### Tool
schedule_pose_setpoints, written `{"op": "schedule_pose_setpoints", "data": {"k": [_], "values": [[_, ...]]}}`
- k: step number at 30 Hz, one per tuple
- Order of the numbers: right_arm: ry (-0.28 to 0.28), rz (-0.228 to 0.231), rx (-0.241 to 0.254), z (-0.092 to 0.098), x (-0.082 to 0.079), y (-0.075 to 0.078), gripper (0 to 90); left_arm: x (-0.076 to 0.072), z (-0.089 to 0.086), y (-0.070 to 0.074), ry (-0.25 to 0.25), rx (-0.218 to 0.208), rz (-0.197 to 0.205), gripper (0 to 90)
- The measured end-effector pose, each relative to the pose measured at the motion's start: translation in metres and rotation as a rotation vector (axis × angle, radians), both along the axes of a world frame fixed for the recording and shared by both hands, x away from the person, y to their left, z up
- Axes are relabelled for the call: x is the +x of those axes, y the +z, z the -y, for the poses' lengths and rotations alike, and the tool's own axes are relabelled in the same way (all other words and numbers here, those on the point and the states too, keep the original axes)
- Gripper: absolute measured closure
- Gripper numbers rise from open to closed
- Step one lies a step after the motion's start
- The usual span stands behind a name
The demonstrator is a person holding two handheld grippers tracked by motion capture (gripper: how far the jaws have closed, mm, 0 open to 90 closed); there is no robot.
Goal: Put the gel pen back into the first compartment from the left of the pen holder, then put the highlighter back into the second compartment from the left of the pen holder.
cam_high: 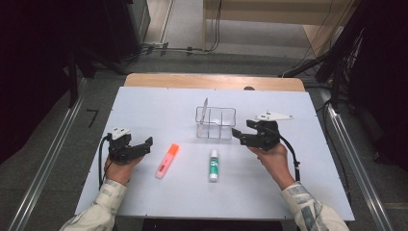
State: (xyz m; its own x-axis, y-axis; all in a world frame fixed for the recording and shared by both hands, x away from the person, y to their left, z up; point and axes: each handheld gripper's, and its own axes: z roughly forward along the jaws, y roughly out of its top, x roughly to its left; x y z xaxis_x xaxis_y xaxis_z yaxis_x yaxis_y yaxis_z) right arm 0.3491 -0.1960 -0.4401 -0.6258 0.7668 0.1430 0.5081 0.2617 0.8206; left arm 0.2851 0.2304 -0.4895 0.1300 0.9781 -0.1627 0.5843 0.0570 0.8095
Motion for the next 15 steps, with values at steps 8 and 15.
{"op": "schedule_pose_setpoints", "data": {"k": [8,15], "values": [[-0.066,-0.007,0.006,0.040,-0.016,-0.007,24.5,-0.001,0.006,0.002,-0.016,0.005,0.005,15.7],[-0.109,-0.003,-0.006,0.062,-0.025,-0.010,23.7,-0.002,0.009,0.001,-0.033,-0.003,0.006,15.6]]}}
